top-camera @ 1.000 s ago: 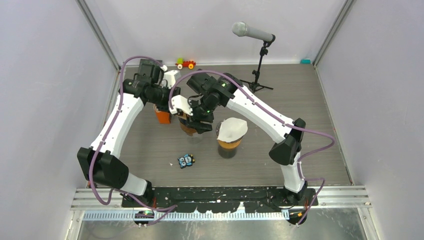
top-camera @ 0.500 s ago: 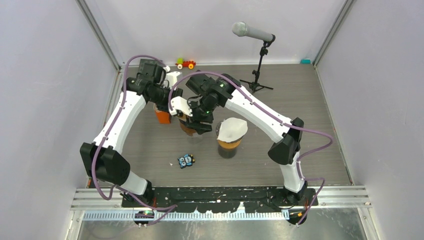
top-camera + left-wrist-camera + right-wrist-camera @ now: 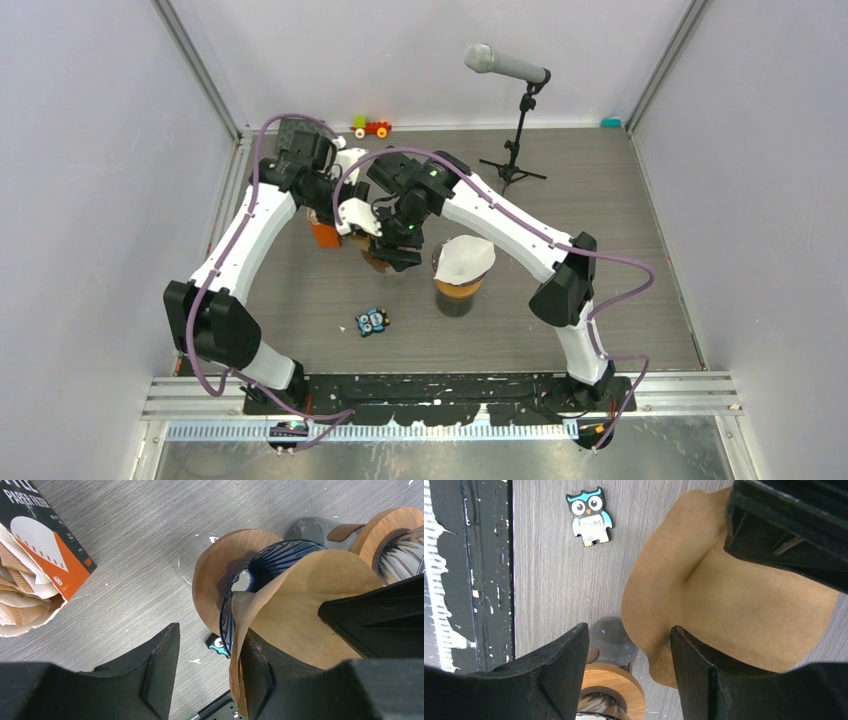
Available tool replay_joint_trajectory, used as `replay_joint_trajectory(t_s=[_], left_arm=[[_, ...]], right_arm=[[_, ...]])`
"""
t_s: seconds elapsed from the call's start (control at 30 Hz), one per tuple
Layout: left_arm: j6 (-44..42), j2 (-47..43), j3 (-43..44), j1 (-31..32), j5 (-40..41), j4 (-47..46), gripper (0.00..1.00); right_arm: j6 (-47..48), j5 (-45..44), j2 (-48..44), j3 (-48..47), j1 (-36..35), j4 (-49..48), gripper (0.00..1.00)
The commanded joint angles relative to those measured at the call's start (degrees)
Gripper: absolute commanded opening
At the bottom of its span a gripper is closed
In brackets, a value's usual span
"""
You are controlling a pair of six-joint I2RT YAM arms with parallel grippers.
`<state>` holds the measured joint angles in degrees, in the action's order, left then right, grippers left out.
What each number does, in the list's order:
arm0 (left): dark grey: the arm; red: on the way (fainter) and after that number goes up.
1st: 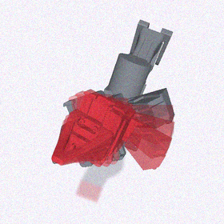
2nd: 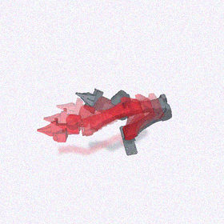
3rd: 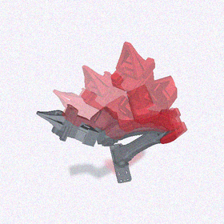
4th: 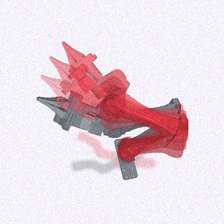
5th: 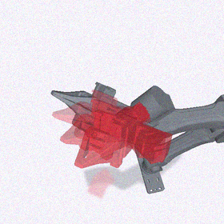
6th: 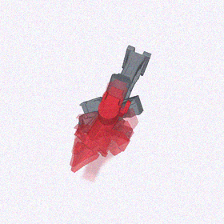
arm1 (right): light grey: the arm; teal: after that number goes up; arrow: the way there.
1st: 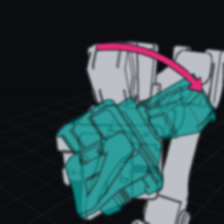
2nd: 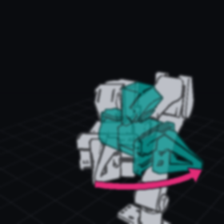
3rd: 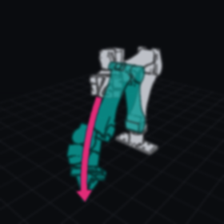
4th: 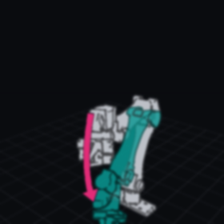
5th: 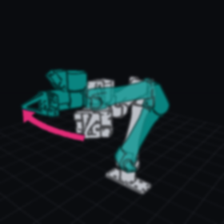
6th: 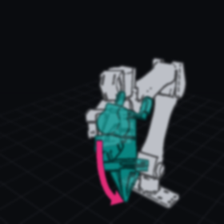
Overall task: Place the coffee filter in the dripper
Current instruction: Place the coffee filter in the coffee dripper.
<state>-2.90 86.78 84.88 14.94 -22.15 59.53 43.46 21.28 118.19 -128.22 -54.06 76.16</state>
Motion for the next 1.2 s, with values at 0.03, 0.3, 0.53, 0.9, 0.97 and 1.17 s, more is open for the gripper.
replay_joint_trajectory(t_s=[0.03, 0.3, 0.53, 0.9, 0.97, 1.17], left_arm=[[-1.4, -0.4, -1.2, 0.2, -0.5, -2.5, 0.49], [-2.2, -0.8, -1.4, 0.2, -0.4, -3.1, 0.49], [-2.3, -1.6, -0.2, 0.2, -0.3, -3.4, 0.51], [-2.4, -1.8, 0.4, 0.2, -0.7, -3.1, 0.54], [-2.5, -1.9, 0.5, 0.2, -0.8, -3.1, 0.56], [-2.9, -1.2, -0.1, 0.2, -1.4, -3.4, 0.59]], right_arm=[[0.5, -0.4, 0.2, 0.5, -0.5, 0.0, 0.65], [-1.0, -0.7, -0.8, 0.1, -0.5, -1.5, 0.65], [-3.0, -0.7, -3.0, -0.9, -0.6, -4.0, 0.66], [-1.5, -1.3, -2.5, -1.3, -1.7, -4.0, 0.66], [-1.2, -1.7, -2.0, -1.3, -2.2, -4.0, 0.66], [-0.4, -2.7, -0.6, -0.7, -2.7, -4.2, 0.66]])
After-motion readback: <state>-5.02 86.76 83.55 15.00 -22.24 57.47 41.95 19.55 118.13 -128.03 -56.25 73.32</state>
